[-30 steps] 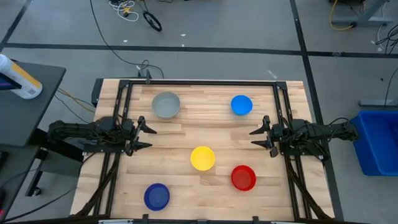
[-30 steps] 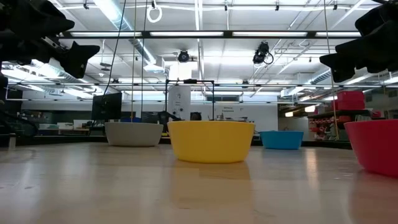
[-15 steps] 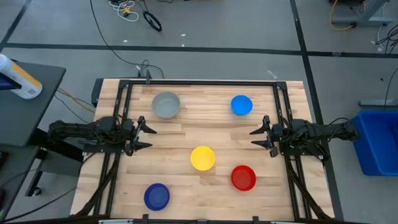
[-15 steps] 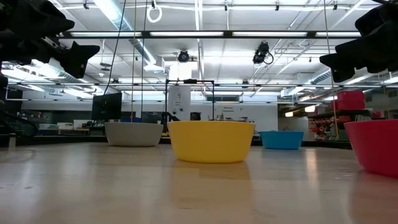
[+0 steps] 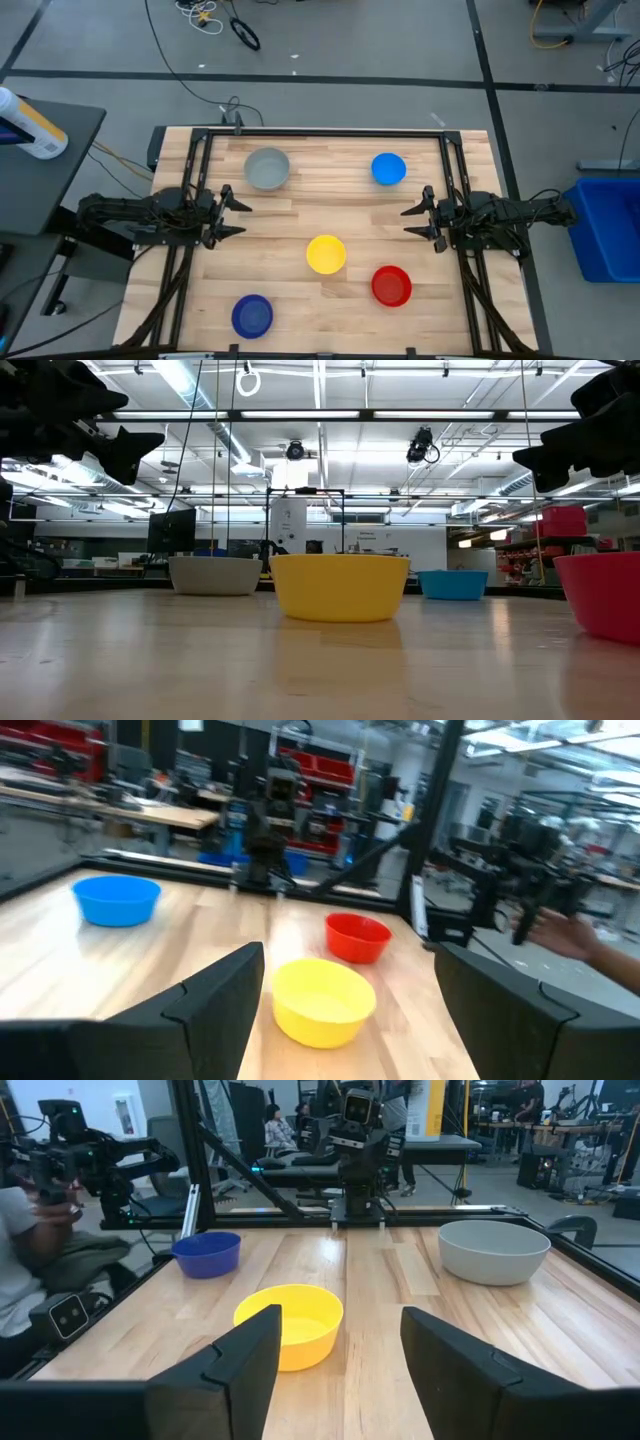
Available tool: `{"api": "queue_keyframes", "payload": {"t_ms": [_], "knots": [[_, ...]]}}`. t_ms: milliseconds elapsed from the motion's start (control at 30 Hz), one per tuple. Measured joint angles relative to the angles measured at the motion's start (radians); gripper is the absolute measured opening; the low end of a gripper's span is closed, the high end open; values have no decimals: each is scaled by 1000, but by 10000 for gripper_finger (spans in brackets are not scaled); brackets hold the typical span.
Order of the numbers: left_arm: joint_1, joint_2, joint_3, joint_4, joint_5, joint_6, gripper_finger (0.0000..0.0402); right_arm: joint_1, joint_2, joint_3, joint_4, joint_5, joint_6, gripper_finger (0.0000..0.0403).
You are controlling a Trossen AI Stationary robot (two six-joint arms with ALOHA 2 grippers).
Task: Nest bowls inside each other
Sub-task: Stack the light blue bowl on the gray bowl
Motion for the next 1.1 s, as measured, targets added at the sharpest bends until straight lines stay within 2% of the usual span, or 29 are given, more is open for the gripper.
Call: {"api": "queue_keyframes", "payload": {"t_ms": [233, 467, 633, 800, 900, 1000, 1100], "knots": [[0, 0, 0, 6, -23, 0, 304, 0, 0, 0, 9, 1, -5, 222], [0, 0, 0, 6, -22, 0, 304, 0, 0, 0, 63, 0, -6, 208], [0, 0, 0, 23, -33, -5, 304, 0, 0, 0, 85, -41, -4, 198], [0, 0, 0, 27, -101, -69, 304, 0, 0, 0, 85, -42, -4, 191], [0, 2, 0, 26, -107, -70, 304, 0, 1, 0, 84, -40, -3, 187], [0, 2, 0, 27, -137, -23, 304, 0, 1, 0, 83, 9, 52, 182], [0, 2, 0, 28, -201, 30, 304, -1, 4, 0, 78, 125, 116, 181]]}}
